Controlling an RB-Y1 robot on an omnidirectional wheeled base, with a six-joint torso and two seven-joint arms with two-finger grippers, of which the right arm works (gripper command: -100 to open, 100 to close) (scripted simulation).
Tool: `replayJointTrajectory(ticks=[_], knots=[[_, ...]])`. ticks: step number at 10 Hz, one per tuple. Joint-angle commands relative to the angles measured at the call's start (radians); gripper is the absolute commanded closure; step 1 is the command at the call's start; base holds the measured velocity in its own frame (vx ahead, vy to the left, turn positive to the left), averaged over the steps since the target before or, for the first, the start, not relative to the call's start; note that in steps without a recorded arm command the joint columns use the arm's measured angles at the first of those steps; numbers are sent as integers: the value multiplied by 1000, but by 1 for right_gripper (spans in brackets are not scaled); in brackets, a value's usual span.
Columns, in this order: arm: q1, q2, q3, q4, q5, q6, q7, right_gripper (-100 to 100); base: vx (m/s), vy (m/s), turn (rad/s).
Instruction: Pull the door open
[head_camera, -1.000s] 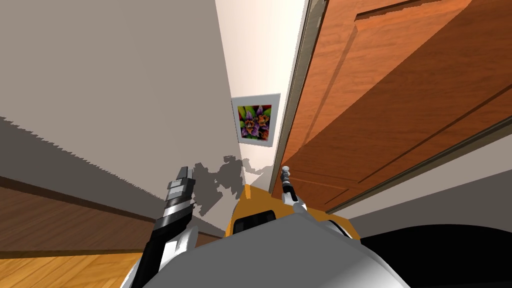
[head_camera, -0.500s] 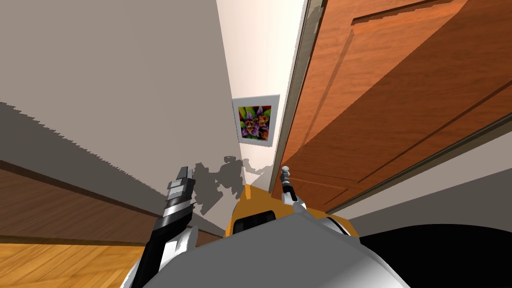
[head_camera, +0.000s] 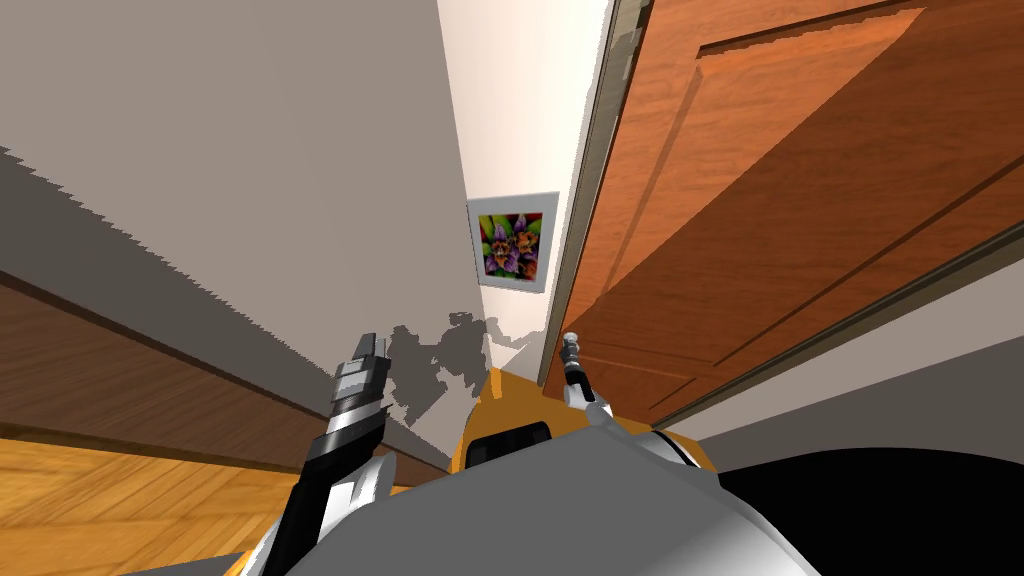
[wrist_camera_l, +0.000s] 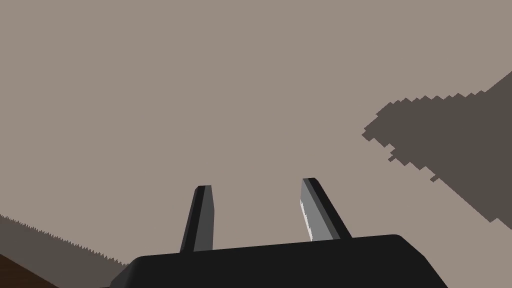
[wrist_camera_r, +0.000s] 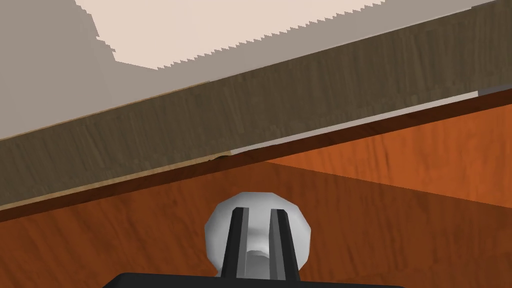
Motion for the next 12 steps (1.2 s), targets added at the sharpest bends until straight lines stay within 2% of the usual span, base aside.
replayJointTrajectory(ticks=[1,4,7,8,12], knots=[[32,-10,-14,-24,-11,16,-15,100,-19,-1,22],[32,-10,-14,-24,-11,16,-15,100,-3,1,1],[30,-20,9,-14,-32,2,-126,100,-31,-1,27],[5,-7,24,-5,-39,-19,-143,-100,-81,8,58],[14,2,38,-19,-89,-32,-240,-100,-99,-3,6]])
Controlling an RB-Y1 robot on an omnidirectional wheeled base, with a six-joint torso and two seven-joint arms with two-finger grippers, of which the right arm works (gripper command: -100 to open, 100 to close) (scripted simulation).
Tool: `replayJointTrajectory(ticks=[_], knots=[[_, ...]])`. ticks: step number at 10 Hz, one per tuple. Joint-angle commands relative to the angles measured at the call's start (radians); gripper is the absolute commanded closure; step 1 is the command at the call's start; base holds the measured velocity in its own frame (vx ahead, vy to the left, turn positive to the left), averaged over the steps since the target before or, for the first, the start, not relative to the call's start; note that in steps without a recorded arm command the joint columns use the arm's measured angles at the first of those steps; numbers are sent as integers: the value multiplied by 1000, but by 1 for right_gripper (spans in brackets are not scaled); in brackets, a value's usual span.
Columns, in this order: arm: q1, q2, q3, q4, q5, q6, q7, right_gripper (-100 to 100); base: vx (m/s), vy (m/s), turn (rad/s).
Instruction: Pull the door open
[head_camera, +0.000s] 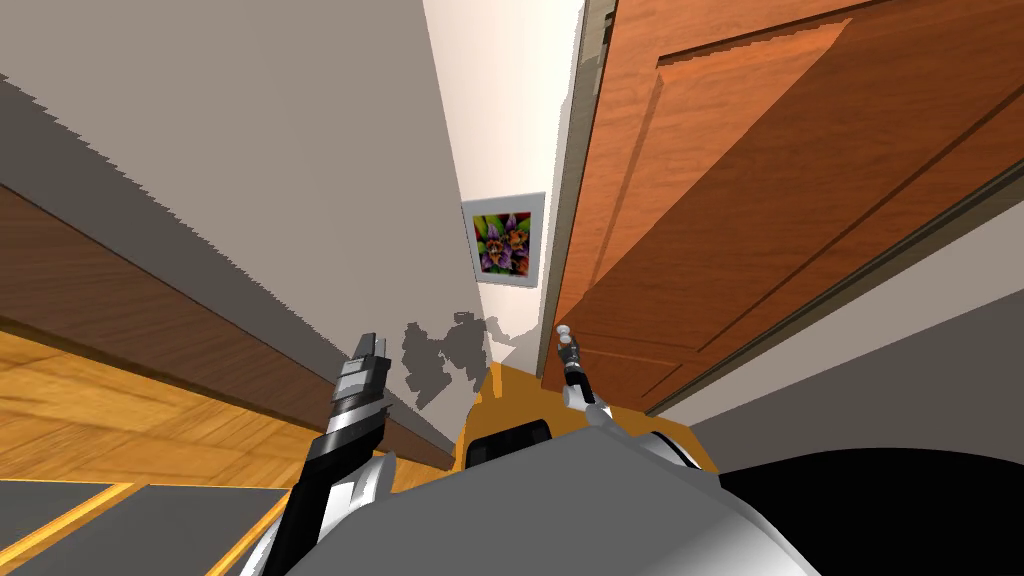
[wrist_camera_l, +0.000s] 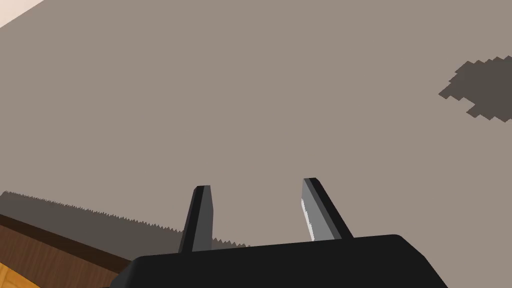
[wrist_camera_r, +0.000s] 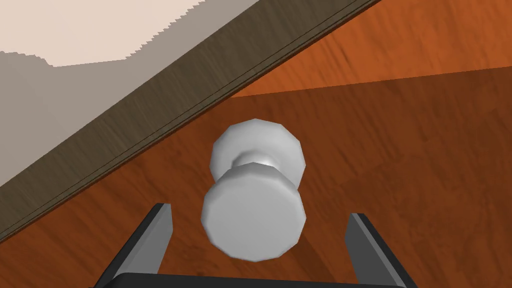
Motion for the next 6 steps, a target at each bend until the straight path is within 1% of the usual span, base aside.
replayJointTrajectory(ticks=[1,2,3,5,6], knots=[[7,5,7,-12,-26,-5,-50,-100,-97,9,33],[11,9,12,-17,-43,-10,-79,-100,-96,10,26],[11,9,12,-17,-43,-10,-85,-100,-68,4,6],[18,16,23,-27,-81,-20,-150,-100,-65,-14,33],[18,16,23,-27,-81,-20,-158,-100,-57,-18,17]])
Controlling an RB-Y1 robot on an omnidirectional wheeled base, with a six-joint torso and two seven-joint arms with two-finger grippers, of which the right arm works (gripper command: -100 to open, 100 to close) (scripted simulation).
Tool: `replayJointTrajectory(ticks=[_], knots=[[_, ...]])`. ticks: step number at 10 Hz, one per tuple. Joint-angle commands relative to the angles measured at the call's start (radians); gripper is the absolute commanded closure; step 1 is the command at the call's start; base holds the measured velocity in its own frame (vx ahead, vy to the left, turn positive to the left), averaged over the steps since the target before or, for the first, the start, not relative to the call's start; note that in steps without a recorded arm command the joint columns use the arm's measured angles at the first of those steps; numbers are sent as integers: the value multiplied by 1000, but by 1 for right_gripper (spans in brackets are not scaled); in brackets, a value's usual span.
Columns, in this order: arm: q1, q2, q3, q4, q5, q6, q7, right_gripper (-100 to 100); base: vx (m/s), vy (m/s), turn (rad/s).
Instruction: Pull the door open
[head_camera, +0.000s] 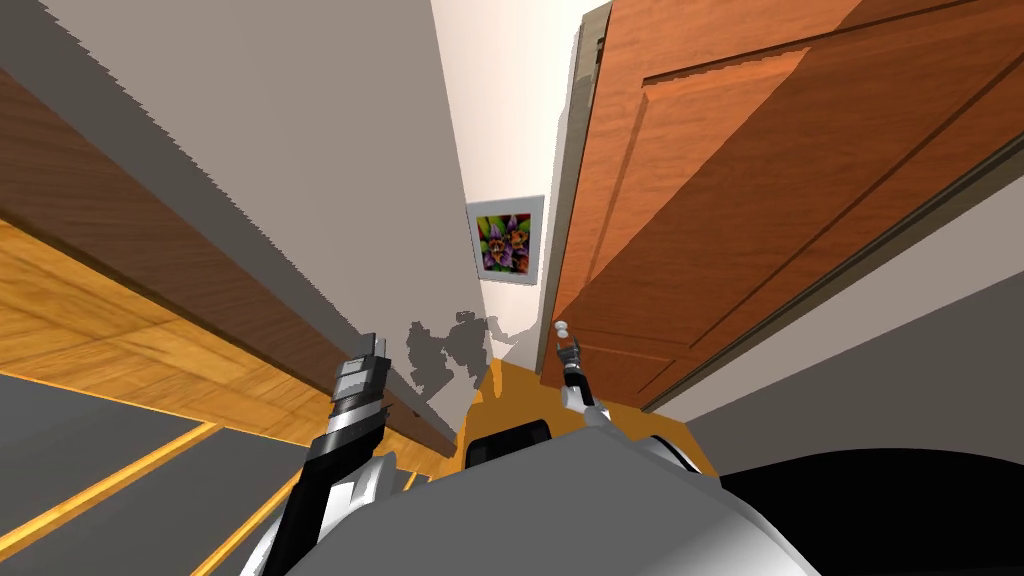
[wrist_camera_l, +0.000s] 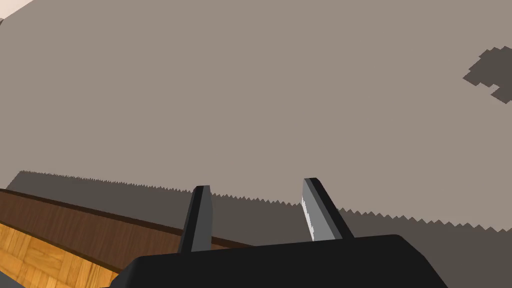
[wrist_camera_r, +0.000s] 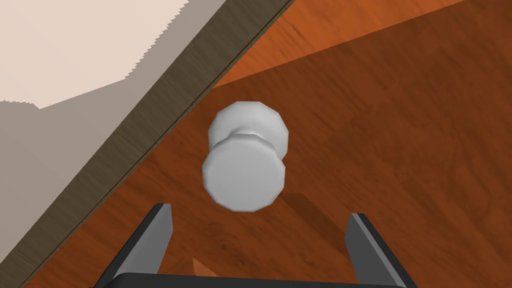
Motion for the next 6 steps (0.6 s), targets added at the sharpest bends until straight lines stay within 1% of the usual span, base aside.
replayJointTrajectory(ticks=[1,2,3,5,6], knots=[[4,4,7,-6,-23,-7,-49,-100,-52,-12,24],[8,8,12,-11,-43,-12,-75,-100,-75,-8,49],[8,8,12,-11,-43,-12,-87,-100,-60,-9,28],[16,16,24,-22,-84,-23,-151,-100,-60,-21,59],[16,16,24,-22,-84,-23,-166,-100,-55,-17,25]])
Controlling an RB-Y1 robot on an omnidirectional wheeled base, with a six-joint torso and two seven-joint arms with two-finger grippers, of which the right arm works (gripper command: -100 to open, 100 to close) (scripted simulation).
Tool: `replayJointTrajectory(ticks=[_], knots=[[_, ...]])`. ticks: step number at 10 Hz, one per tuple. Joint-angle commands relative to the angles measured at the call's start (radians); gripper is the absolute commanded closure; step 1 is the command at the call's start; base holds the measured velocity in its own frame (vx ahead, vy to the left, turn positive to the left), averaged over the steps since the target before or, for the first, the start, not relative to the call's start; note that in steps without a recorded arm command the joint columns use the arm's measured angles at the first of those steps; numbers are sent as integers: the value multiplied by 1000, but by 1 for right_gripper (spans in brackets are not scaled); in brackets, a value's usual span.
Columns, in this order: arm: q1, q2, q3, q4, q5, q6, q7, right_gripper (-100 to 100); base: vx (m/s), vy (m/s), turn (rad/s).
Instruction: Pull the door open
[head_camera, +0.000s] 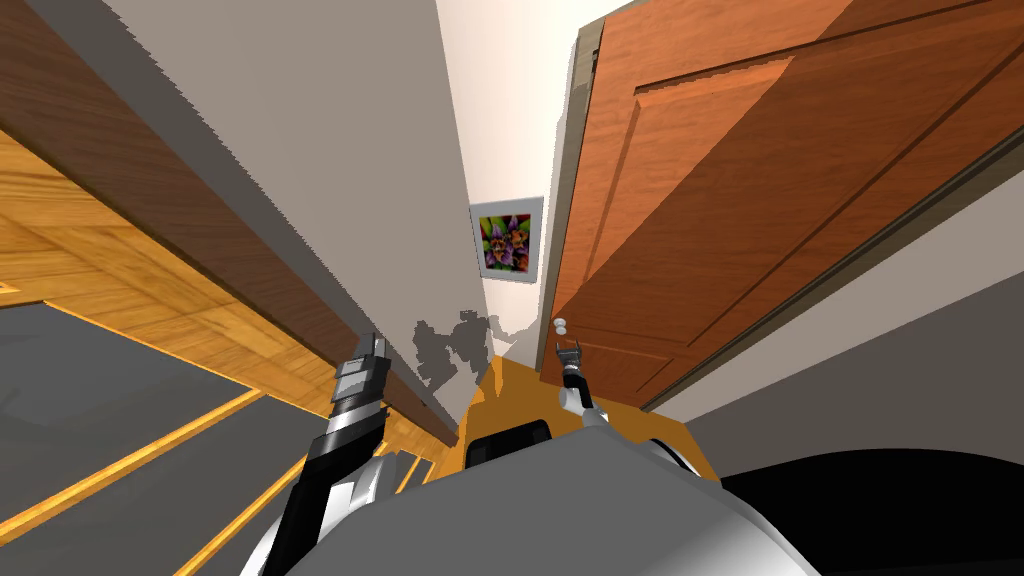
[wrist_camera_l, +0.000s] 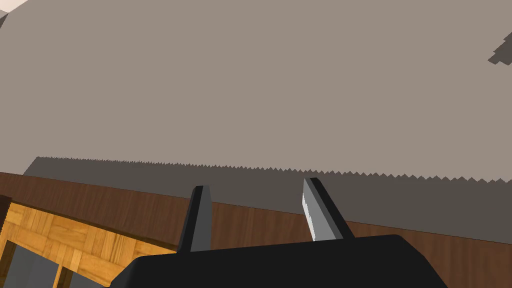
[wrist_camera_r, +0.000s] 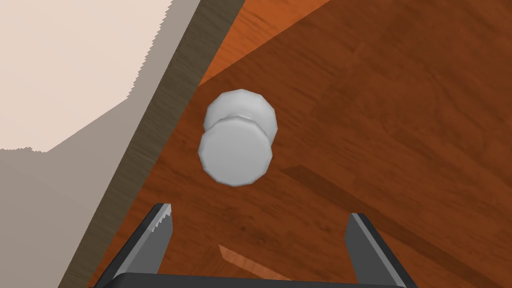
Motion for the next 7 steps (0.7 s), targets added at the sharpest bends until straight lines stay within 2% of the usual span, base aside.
replayJointTrajectory(ticks=[1,7], knots=[[5,4,7,-6,-24,-7,-50,-100,-51,-17,40],[19,18,28,-27,-99,-27,-198,-100,-44,-17,60]])
